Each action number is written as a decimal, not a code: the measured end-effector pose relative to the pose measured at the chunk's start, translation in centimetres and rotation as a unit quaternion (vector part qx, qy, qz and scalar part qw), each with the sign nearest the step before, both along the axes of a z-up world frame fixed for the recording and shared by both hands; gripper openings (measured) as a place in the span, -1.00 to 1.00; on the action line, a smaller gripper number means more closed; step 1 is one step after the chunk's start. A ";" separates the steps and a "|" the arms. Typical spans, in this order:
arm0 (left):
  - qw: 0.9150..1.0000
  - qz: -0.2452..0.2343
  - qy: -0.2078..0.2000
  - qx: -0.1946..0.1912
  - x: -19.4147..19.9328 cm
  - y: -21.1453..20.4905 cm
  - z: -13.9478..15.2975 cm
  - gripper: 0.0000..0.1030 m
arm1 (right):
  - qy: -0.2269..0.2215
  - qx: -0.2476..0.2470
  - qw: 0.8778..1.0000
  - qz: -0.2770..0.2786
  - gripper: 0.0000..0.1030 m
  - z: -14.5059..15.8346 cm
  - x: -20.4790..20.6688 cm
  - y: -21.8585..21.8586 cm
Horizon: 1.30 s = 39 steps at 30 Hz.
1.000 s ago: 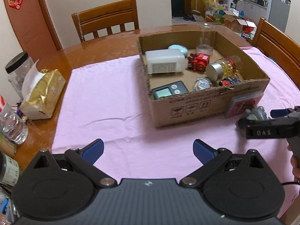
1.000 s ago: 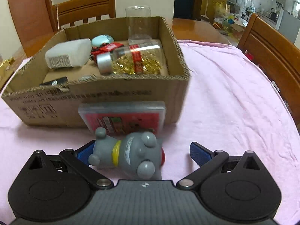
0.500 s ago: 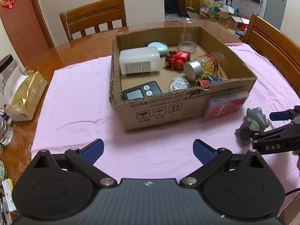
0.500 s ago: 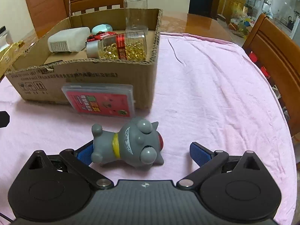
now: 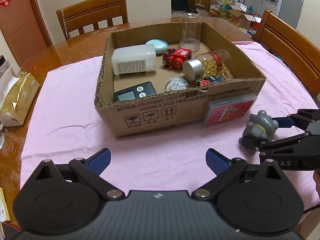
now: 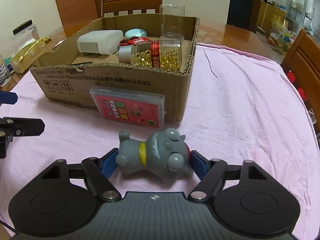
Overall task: Organize rigid objects
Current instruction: 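Grasp the pink card pack with the left tool while the right tool holds the grey cat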
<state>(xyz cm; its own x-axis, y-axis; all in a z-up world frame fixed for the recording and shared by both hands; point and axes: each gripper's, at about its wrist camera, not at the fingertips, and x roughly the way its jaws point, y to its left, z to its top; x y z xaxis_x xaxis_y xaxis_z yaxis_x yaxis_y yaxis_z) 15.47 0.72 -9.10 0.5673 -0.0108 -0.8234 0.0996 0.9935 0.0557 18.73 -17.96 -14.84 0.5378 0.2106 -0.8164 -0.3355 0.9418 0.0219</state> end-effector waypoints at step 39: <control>0.992 0.101 -0.023 -0.068 5.7 -6.2 -1.1 0.95 | -0.002 -0.024 0.999 0.043 0.47 0.7 -1.3 -6.4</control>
<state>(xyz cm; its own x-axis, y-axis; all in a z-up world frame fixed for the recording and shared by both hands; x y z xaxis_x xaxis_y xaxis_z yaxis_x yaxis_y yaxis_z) 21.15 -5.48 -10.20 0.6068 -0.0021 -0.7949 -0.1012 0.9917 -0.0799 17.41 -24.32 -14.17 0.5219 0.2170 -0.8249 -0.4151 0.9095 -0.0235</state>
